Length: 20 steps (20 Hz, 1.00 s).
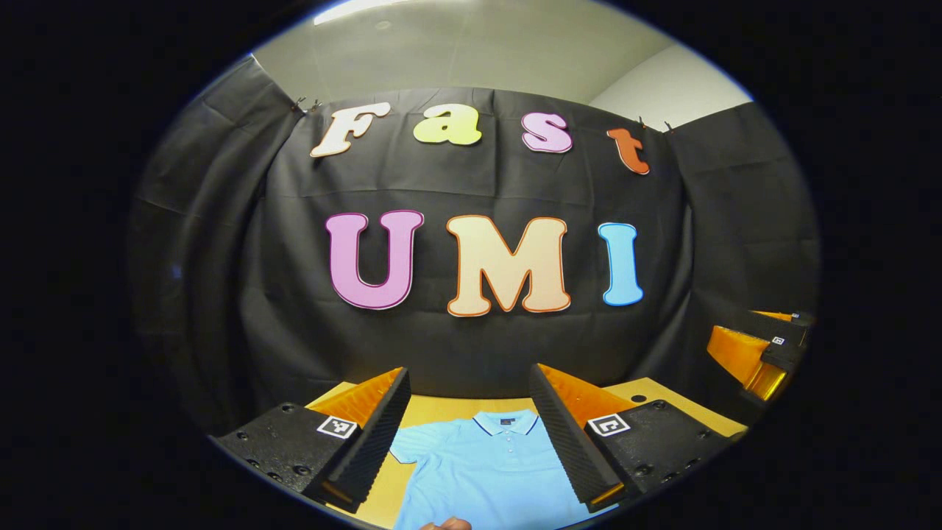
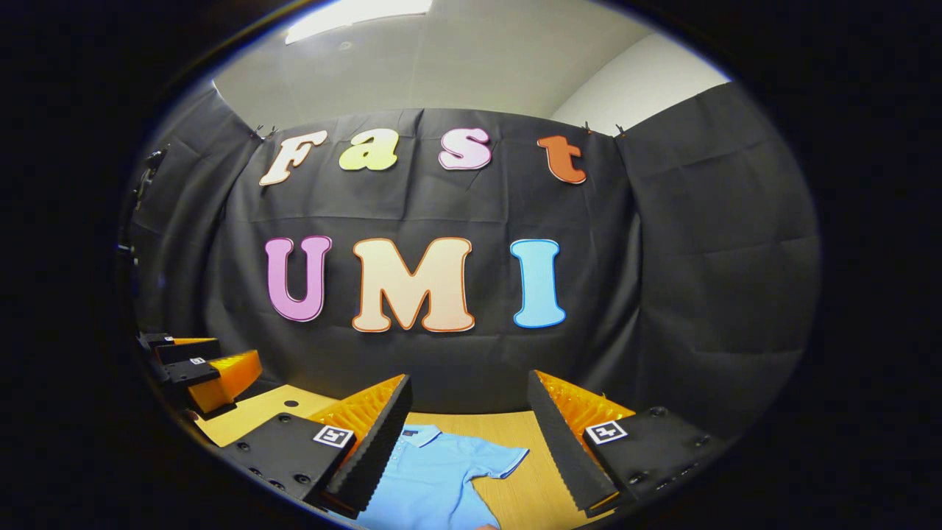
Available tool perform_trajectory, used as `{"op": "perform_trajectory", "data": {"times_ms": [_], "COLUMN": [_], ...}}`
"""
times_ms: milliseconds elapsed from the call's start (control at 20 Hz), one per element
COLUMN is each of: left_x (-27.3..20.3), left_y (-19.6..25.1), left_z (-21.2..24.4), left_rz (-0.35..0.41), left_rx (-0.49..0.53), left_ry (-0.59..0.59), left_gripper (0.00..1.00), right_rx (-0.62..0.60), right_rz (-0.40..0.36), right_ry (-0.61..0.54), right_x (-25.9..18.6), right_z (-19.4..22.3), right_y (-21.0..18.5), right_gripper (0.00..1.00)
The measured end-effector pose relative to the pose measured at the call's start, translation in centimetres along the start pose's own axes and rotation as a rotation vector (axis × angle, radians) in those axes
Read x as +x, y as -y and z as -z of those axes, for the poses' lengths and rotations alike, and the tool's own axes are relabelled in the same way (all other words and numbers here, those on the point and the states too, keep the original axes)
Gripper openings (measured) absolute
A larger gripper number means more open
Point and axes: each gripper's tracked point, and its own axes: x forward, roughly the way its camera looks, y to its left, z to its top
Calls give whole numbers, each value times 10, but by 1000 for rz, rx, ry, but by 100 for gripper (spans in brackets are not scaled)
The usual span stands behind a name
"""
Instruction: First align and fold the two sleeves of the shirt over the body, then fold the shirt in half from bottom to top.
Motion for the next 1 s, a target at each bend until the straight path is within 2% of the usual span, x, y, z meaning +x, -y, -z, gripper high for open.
{"op": "perform_trajectory", "data": {"times_ms": [400,750,1000], "left_x": [5,19,31], "left_y": [-6,-11,-27], "left_z": [2,-4,5], "left_rz": [4,30,11], "left_rx": [-2,36,41], "left_ry": [0,35,18], "left_gripper": [99,97,97], "right_rx": [-11,-5,-11], "right_rz": [-10,41,70], "right_ry": [-32,-93,-217], "right_x": [14,68,116], "right_z": [14,41,92], "right_y": [-4,19,33], "right_gripper": [98,98,98]}}
